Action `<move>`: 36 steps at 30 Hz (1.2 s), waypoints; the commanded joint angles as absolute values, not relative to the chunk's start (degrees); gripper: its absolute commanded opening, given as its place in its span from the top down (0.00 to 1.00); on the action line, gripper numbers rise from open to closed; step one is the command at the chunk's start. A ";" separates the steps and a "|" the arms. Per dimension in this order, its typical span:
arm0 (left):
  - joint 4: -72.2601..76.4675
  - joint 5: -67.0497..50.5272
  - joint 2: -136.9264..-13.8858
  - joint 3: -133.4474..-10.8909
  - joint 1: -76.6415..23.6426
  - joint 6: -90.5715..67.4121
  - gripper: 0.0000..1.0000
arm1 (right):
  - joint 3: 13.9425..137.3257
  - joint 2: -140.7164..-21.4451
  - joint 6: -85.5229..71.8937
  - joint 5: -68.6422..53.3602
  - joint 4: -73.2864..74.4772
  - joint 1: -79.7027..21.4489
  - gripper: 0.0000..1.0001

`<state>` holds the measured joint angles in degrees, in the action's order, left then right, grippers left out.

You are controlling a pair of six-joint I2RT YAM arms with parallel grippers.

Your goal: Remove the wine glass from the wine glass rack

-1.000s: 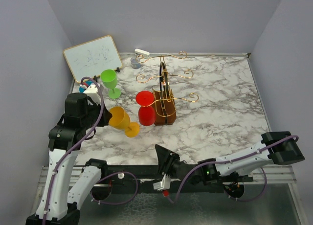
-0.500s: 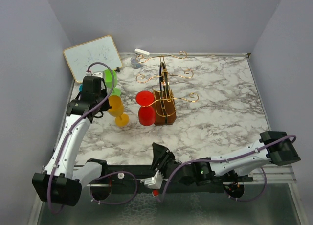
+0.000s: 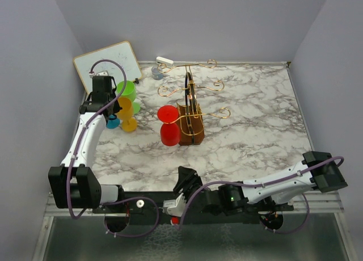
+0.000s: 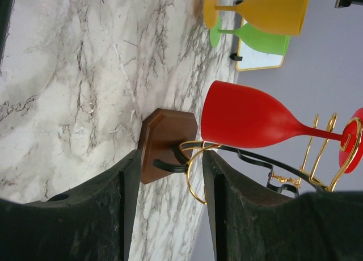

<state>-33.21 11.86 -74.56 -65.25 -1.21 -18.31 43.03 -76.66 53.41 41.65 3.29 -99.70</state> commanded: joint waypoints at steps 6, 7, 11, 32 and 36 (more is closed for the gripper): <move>-29.67 6.95 -75.08 -66.92 -0.18 -19.52 0.70 | 44.06 -75.78 49.43 42.73 3.36 -100.02 0.52; -29.48 7.13 -74.45 -66.61 -0.18 -19.63 0.70 | 44.30 -75.76 49.26 42.91 3.61 -100.02 0.52; -27.48 7.12 -69.98 -64.80 -0.20 -20.10 0.65 | 45.37 -75.50 47.67 42.63 4.92 -100.04 0.52; -12.28 6.97 -47.33 -49.14 -0.18 -22.85 0.59 | 87.71 -82.06 22.91 32.20 18.60 -79.96 0.51; -12.31 6.70 -47.52 -49.01 -0.18 -23.07 0.60 | 102.71 -87.04 11.65 22.73 29.58 -73.32 0.51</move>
